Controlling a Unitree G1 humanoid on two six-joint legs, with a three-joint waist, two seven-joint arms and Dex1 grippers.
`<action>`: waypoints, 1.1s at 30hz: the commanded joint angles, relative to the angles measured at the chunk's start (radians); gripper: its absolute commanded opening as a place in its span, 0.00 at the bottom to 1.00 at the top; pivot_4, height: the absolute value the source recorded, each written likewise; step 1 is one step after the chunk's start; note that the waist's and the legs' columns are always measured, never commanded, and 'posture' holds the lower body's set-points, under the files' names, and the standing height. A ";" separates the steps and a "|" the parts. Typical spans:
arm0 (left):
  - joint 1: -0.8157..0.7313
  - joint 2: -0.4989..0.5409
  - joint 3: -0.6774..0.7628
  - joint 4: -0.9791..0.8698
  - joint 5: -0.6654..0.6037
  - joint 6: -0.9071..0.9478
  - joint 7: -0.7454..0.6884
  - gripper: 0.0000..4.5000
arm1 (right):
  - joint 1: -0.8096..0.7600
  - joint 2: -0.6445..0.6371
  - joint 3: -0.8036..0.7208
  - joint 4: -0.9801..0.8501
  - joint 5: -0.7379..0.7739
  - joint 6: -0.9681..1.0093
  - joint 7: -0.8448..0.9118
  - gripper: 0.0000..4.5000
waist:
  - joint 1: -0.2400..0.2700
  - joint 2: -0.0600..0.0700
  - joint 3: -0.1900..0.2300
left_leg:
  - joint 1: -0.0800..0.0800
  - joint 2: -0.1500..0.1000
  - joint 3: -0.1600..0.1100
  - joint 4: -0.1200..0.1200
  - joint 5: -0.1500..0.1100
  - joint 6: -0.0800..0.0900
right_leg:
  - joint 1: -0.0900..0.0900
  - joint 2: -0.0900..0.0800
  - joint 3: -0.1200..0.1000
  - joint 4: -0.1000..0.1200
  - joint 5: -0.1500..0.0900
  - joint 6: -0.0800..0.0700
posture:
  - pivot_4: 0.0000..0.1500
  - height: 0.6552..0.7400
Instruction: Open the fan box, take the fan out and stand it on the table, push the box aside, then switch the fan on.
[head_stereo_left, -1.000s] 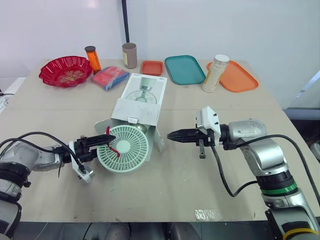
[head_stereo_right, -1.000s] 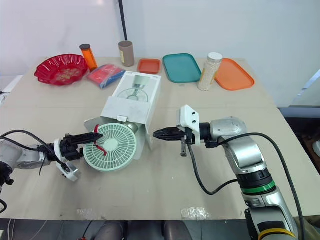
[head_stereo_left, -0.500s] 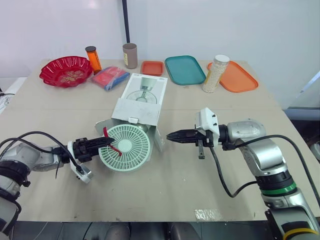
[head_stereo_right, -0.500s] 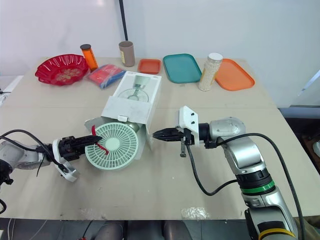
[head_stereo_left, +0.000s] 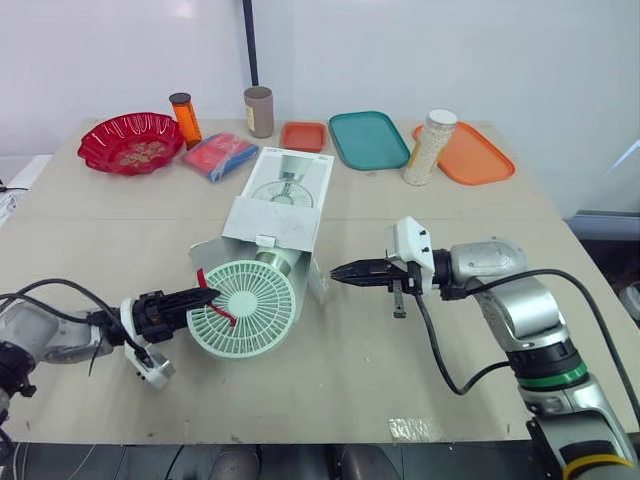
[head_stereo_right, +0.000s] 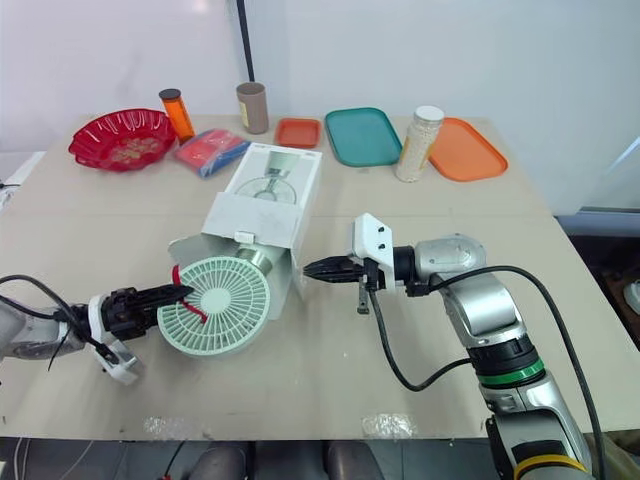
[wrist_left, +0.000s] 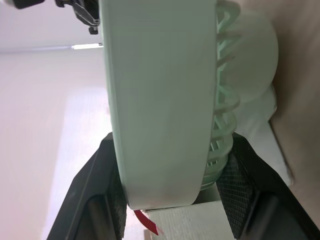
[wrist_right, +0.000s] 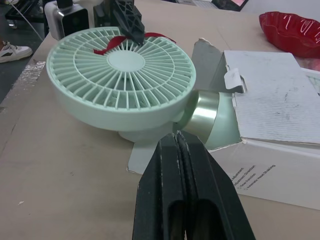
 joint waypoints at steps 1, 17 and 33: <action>0.196 0.149 0.103 -0.187 -0.251 -0.058 -0.124 0.43 | -0.041 0.019 0.006 0.024 0.002 -0.037 0.018 0.00 | 0.001 0.000 0.000 | 0.000 0.000 0.000 0.000 0.000 0.000 | 0.000 0.000 0.000 0.000 0.000 0.000 | 1.00 1.00; 0.892 0.188 0.699 -0.691 -0.704 0.108 -0.563 0.43 | -0.098 0.083 0.054 0.130 -0.010 -0.093 0.066 0.00 | 0.001 0.001 0.000 | 0.003 0.003 0.005 0.001 -0.001 0.003 | 0.004 -0.001 -0.001 0.000 -0.001 -0.001 | 1.00 1.00; 1.180 -0.062 1.229 -1.051 -1.434 0.440 -1.272 0.43 | -0.143 0.076 -0.006 0.160 0.074 -0.071 0.130 0.00 | 0.000 0.001 0.000 | 0.004 0.005 0.008 0.002 -0.002 0.003 | 0.004 0.001 0.000 0.000 -0.001 -0.002 | 1.00 1.00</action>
